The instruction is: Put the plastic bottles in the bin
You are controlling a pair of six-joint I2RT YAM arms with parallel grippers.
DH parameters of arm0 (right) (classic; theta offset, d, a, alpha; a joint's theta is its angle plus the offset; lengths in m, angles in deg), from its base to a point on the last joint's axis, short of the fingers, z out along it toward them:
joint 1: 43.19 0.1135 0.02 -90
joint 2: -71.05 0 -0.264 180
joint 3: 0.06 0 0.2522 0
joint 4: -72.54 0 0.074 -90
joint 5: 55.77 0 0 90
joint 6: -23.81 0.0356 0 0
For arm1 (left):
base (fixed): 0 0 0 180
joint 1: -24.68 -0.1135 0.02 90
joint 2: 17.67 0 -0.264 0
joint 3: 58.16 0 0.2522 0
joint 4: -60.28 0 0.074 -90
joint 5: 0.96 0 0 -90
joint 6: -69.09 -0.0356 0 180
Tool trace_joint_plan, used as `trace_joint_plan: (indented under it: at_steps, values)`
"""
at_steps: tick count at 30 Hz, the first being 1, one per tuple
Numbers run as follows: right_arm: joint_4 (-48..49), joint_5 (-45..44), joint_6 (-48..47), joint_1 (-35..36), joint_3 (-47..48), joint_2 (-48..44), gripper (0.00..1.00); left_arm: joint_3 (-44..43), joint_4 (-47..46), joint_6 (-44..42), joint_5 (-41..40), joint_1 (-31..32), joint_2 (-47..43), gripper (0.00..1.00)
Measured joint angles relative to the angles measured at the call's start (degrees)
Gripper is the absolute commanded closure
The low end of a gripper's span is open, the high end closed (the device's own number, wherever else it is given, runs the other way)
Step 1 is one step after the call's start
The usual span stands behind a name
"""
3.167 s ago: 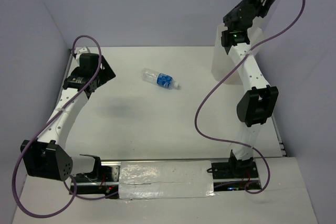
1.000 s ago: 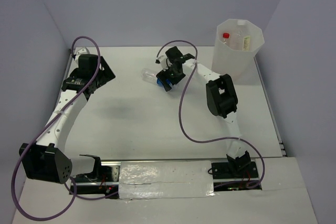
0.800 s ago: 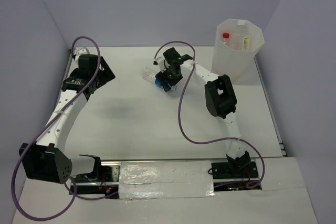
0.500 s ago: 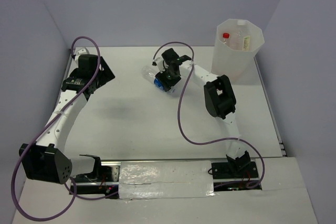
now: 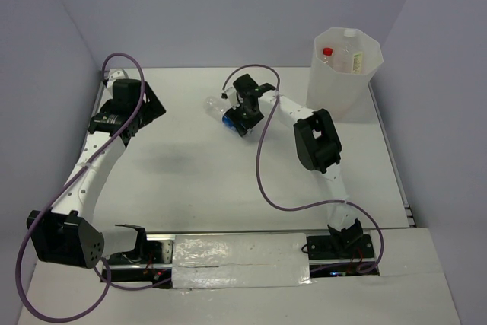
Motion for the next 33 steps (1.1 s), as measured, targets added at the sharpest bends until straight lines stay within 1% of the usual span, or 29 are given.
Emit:
trace_joint_plan:
  at_steps: [3, 4, 5, 7, 11, 15, 20, 23, 25, 28, 30, 33]
  values:
    - [0.3, -0.2, 0.4, 0.0, 0.0, 0.0, 0.54, 0.0, 0.0, 0.0, 0.0, 0.0, 0.0, 0.01]
    - [0.5, -0.2, 0.5, 0.0, -0.2, 0.0, 0.76, 0.0, 0.1, 0.0, 0.0, 0.0, 0.0, 0.0]
    - [0.6, -0.3, 0.7, 0.0, -0.3, 0.0, 0.84, 0.0, 0.1, 0.0, 0.0, 0.0, 0.0, 0.0]
    - [1.0, -0.3, 1.3, 0.0, -0.3, -0.1, 0.93, 0.0, 0.2, 0.0, 0.0, 0.0, 0.0, 0.0]
    - [0.7, -0.7, 2.4, 0.2, -0.9, -1.7, 0.94, 0.0, 0.2, 0.0, 0.0, 0.0, 0.0, 0.0]
    - [-0.6, -3.1, 4.5, 0.4, -1.0, -7.0, 0.95, 0.0, 0.2, 0.0, 0.0, 0.0, 0.0, 0.01]
    - [0.2, -7.5, 7.5, -0.2, -1.2, -21.7, 0.95, 0.0, 0.1, 0.0, 0.0, 0.0, 0.0, 0.0]
    - [3.6, -9.8, 9.7, -1.6, -3.5, -32.3, 0.95, 0.0, 0.1, 0.0, 0.1, 0.0, 0.0, 0.0]
    - [6.4, -12.5, 11.1, -3.4, -6.3, -39.5, 0.95, 0.0, 0.1, 0.0, 0.1, 0.0, 0.0, 0.01]
    - [11.4, -17.2, 13.4, -7.3, -10.6, -47.6, 0.95, 0.0, 0.0, 0.0, 0.3, 0.0, 0.0, 0.0]
    - [14.9, -21.1, 14.8, -10.9, -13.2, -50.8, 0.95, 0.0, -0.1, 0.0, 0.5, 0.0, 0.0, 0.01]
    - [18.9, -26.3, 16.7, -16.7, -15.7, -52.0, 0.95, 0.0, -0.3, 0.0, 0.9, 0.0, 0.0, 0.0]
